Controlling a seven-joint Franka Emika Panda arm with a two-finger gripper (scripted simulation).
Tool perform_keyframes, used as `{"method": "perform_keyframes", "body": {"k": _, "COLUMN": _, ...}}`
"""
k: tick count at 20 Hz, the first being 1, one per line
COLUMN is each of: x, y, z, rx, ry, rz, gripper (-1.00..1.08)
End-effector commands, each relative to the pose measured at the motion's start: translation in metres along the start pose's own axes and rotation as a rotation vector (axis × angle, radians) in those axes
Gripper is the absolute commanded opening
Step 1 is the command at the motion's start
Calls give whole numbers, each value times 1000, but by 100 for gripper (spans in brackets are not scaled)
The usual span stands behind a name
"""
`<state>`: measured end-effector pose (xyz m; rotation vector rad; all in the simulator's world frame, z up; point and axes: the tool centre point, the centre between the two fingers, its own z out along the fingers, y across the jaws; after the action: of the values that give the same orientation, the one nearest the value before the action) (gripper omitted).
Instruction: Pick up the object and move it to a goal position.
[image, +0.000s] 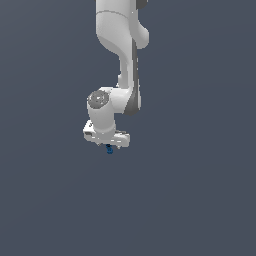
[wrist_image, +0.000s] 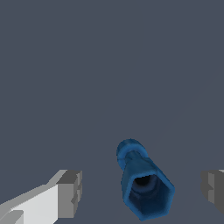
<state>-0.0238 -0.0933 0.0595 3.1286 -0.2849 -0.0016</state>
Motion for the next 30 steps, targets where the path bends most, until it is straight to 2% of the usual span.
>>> {"method": "perform_keyframes", "body": {"k": 1, "x": 0, "y": 0, "z": 10, "rx": 0, "ry": 1, "rz": 0, "gripper": 100}}
{"method": "perform_keyframes", "body": {"k": 6, "x": 1, "y": 0, "z": 17, "rx": 0, "ry": 1, "rz": 1, "gripper": 100}}
{"method": "perform_keyframes", "body": {"k": 7, "x": 1, "y": 0, "z": 17, "rx": 0, "ry": 1, "rz": 1, "gripper": -100}}
{"method": "perform_keyframes", "body": {"k": 21, "x": 4, "y": 0, "z": 13, "rx": -2, "ry": 10, "rz": 9, "gripper": -100}}
{"method": "perform_keyframes", "body": {"k": 30, "x": 30, "y": -2, "z": -20, "rx": -24, "ry": 92, "rz": 85, "gripper": -100}}
